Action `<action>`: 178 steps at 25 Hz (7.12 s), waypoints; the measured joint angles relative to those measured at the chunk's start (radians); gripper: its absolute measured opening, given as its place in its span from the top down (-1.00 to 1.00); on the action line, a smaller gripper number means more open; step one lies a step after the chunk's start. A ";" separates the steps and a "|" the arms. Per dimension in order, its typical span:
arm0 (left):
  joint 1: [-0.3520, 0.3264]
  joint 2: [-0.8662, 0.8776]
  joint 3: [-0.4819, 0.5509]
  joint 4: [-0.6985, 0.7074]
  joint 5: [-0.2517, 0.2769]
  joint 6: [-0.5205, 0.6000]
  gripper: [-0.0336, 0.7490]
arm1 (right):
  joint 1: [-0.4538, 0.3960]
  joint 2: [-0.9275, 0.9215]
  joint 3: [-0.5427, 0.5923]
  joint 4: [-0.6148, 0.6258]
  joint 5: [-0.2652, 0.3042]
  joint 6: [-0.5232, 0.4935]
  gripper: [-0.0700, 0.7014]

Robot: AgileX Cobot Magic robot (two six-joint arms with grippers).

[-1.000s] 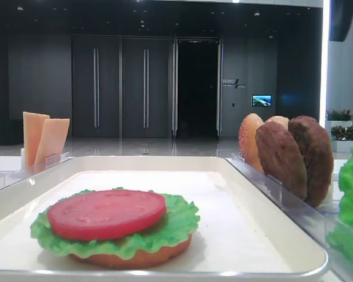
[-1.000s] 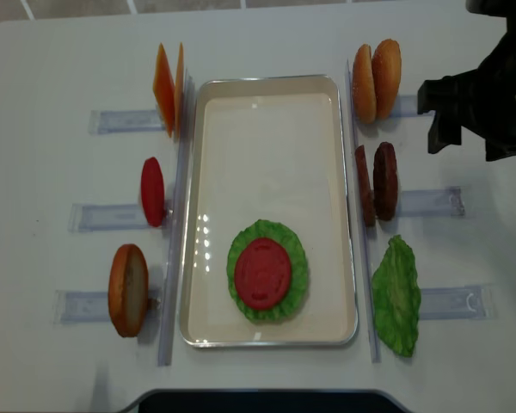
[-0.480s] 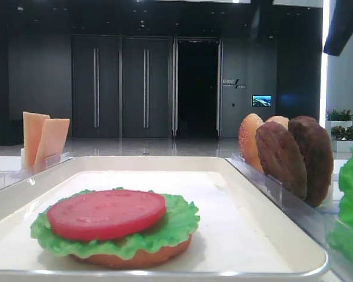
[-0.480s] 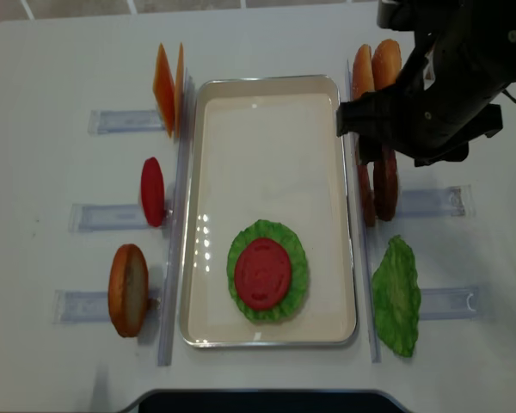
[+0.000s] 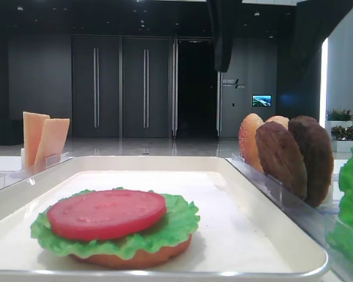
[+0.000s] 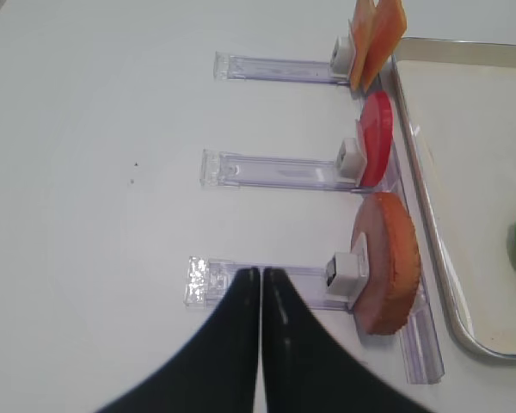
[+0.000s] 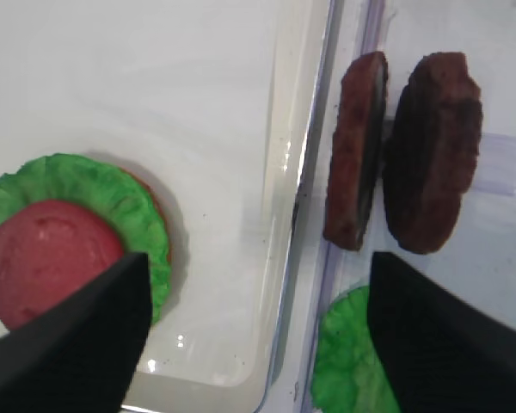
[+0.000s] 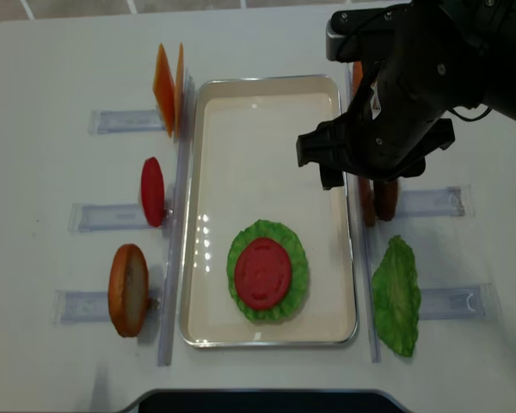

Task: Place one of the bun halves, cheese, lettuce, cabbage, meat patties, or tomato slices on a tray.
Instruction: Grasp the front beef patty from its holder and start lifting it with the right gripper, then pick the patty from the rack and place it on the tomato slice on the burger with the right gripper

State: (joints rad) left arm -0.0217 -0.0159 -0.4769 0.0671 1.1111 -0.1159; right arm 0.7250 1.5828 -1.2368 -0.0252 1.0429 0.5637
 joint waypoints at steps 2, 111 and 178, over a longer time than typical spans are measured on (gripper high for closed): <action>0.000 0.000 0.000 0.000 0.000 0.000 0.91 | 0.000 0.016 0.000 -0.016 -0.008 0.000 -0.55; 0.000 0.000 0.000 -0.002 0.000 0.000 0.91 | 0.008 -0.234 0.026 0.488 -0.060 -0.336 0.41; 0.000 0.000 0.000 -0.002 0.000 0.000 0.91 | -0.135 0.208 0.266 1.292 -0.285 -1.197 0.35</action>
State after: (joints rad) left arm -0.0217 -0.0159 -0.4769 0.0648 1.1111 -0.1159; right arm 0.5905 1.7911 -0.9704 1.2669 0.7578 -0.6332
